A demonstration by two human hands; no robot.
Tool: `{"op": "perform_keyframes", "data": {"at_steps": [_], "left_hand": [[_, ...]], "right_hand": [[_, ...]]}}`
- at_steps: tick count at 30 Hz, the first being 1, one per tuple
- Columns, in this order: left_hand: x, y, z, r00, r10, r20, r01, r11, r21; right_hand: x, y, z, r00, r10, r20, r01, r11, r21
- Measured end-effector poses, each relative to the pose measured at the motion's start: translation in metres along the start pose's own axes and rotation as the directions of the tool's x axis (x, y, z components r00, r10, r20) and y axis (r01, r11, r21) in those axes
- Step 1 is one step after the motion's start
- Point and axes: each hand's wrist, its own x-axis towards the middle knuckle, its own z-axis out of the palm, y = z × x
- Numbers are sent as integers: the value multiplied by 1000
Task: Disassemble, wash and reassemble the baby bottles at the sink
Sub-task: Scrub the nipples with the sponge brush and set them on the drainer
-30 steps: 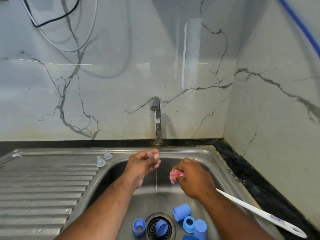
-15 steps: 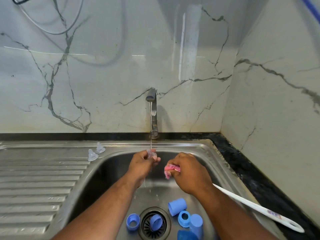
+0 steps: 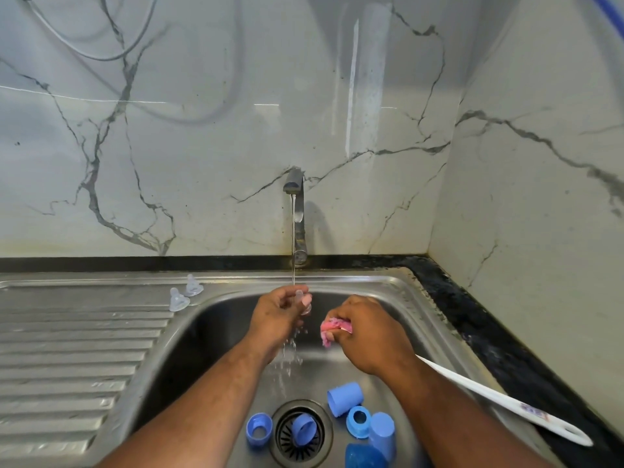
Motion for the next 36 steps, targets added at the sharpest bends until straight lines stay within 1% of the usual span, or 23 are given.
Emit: {"op": "perform_keyframes", "data": {"at_steps": [5, 12, 20, 23, 31, 36], "left_hand": [[0, 0, -1, 998, 7, -57, -7, 1000, 1], [3, -6, -6, 998, 22, -59, -21, 1000, 22], [2, -4, -5, 998, 18, -54, -13, 995, 101], [2, -4, -4, 998, 22, -50, -17, 996, 91], [5, -3, -4, 990, 0, -144, 5, 999, 36], [3, 0, -1, 983, 1, -184, 11, 998, 65]], "right_hand": [[1, 1, 2, 1000, 3, 2, -3, 1000, 3], [1, 2, 2, 1000, 5, 10, -5, 1000, 14], [0, 2, 1, 1000, 2, 20, -2, 1000, 22], [0, 2, 3, 1000, 3, 19, -4, 1000, 16], [0, 2, 4, 1000, 2, 25, -3, 1000, 13], [1, 3, 6, 1000, -8, 25, 8, 1000, -6]]}}
